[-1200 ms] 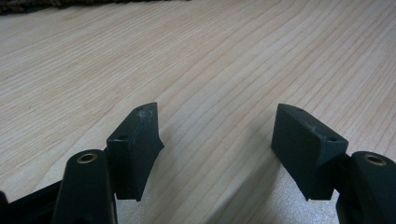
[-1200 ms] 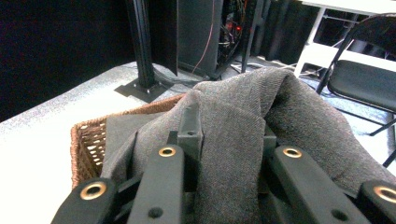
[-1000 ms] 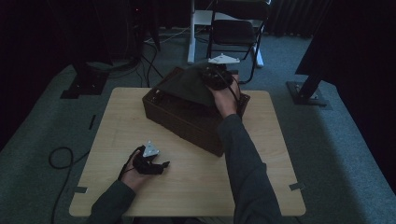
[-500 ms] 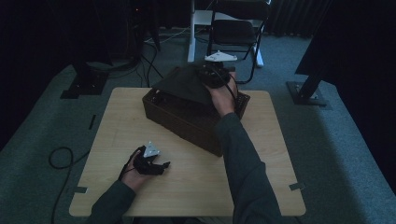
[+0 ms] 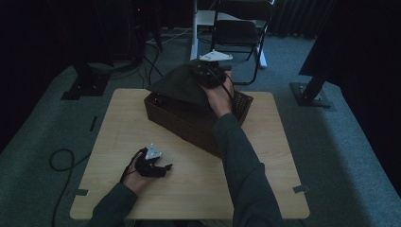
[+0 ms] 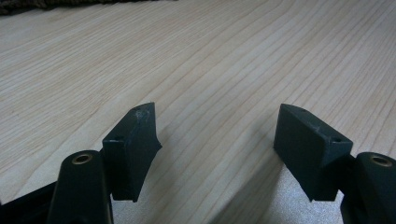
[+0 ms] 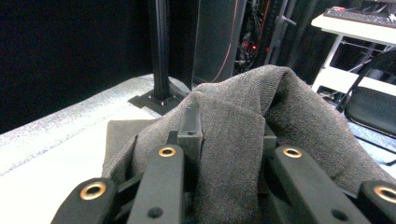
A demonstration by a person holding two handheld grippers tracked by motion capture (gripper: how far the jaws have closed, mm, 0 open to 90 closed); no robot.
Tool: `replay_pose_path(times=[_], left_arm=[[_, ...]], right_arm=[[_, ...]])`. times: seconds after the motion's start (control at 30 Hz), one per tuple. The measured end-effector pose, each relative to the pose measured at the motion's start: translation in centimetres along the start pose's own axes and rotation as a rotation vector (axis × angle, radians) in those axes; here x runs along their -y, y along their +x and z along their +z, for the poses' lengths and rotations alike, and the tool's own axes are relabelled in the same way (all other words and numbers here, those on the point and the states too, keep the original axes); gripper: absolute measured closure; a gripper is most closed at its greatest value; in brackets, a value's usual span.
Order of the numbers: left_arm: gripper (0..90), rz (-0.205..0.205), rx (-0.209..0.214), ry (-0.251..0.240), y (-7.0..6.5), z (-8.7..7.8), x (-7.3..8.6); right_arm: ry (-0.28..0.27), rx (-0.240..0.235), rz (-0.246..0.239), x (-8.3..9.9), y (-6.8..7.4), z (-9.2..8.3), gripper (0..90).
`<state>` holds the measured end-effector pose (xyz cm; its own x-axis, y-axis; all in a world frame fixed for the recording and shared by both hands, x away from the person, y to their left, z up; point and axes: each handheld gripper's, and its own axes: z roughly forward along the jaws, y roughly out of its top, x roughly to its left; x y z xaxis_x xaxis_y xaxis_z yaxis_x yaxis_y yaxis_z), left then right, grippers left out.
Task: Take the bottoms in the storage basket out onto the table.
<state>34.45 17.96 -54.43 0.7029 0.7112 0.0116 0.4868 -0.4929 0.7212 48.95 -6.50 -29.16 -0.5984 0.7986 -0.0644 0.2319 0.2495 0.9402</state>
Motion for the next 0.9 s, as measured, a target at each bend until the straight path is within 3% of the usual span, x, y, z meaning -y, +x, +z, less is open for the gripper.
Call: replay_pose_path(times=[0.5,0.9], left_arm=[[30.7,0.001,-0.001,0.0,0.0,0.0,0.0],[30.4,0.003,-0.001,0.001,-0.1,0.0,0.0]], right_arm=[[-0.012,-0.028,0.002,-0.7,0.9,0.5,73.5],[-0.015,-0.06,-0.006,-1.7,2.4,1.5,73.4]])
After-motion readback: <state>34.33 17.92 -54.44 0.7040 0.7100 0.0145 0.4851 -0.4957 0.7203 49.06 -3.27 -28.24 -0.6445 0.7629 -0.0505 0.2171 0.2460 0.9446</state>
